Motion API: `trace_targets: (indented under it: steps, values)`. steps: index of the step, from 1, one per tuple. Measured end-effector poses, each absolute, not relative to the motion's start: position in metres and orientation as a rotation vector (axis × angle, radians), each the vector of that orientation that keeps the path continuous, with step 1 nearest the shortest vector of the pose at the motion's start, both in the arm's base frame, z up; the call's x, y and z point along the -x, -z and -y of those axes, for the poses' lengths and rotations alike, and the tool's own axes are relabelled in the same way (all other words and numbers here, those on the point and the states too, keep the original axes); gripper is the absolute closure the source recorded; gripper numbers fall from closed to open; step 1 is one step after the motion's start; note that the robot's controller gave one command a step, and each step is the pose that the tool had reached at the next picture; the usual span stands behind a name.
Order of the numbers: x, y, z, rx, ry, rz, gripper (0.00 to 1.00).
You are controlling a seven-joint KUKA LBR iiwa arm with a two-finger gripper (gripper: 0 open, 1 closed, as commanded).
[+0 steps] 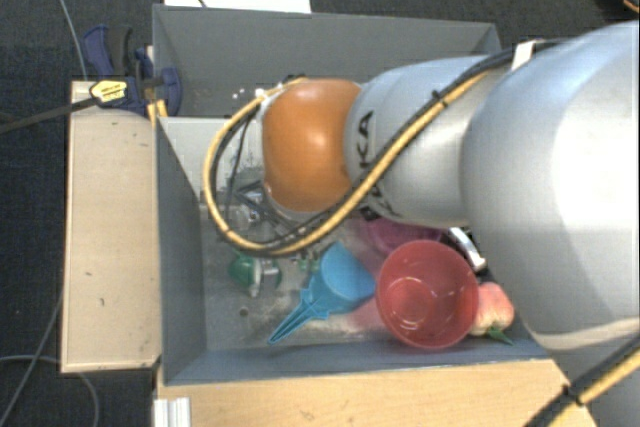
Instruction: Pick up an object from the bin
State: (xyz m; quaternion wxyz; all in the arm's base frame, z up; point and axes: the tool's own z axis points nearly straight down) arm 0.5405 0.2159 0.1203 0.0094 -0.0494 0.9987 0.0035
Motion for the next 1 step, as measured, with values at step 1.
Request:
trace_targets:
  steps: [1]
  values:
    - [-0.5356,-0.1413,-0.1928,1.001,-0.001,-2.963,0.00]
